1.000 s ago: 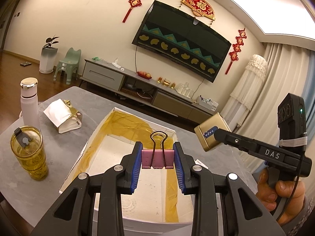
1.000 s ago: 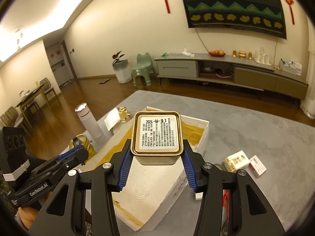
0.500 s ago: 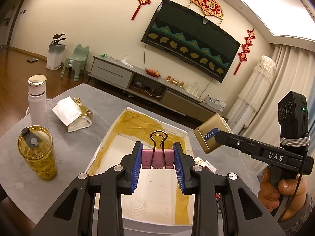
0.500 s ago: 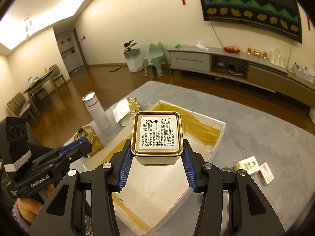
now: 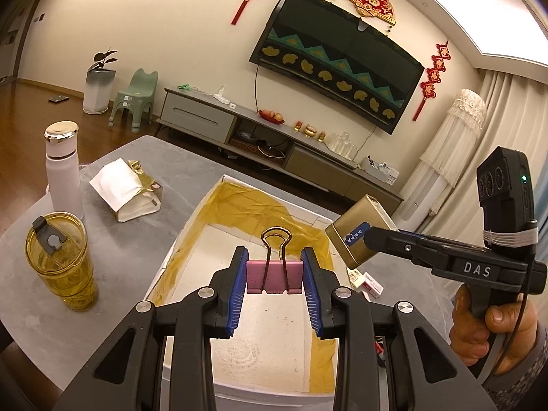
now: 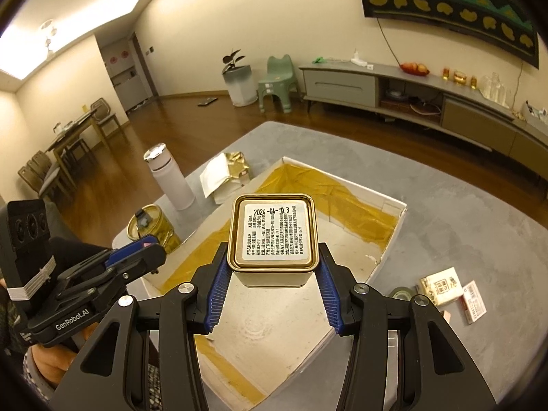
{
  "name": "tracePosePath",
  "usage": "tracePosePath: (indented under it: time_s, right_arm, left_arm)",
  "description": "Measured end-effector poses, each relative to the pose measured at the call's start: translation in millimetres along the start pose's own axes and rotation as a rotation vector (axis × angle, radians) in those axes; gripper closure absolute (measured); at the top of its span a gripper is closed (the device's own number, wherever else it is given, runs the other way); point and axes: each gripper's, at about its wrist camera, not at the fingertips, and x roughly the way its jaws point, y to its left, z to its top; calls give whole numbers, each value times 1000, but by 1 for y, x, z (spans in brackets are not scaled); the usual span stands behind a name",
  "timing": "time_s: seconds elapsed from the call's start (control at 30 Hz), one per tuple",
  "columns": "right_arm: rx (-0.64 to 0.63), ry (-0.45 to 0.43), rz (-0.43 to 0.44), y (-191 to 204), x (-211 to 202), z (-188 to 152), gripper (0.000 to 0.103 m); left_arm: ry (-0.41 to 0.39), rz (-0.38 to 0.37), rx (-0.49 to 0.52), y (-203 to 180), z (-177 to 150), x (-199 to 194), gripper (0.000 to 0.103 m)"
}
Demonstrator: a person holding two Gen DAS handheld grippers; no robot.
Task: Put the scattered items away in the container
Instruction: 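Carry the gold tin and pink clip over the yellow-lined box with both tools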
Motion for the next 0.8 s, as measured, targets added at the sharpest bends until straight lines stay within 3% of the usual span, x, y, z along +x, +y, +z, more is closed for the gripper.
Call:
tracePosePath:
  time_s: [0.3, 0.57, 0.8]
  right_arm:
    - [-7, 70, 11, -4, 30, 3, 52]
    - [-32, 157, 22, -7, 71, -1, 52]
    - [-52, 223, -2, -8, 100, -11, 52]
  left_arm:
    - [47, 23, -18, 10, 0, 14, 70]
    - [112, -11, -33, 6, -8, 39, 70]
    - [103, 5, 7, -1, -16, 45, 70]
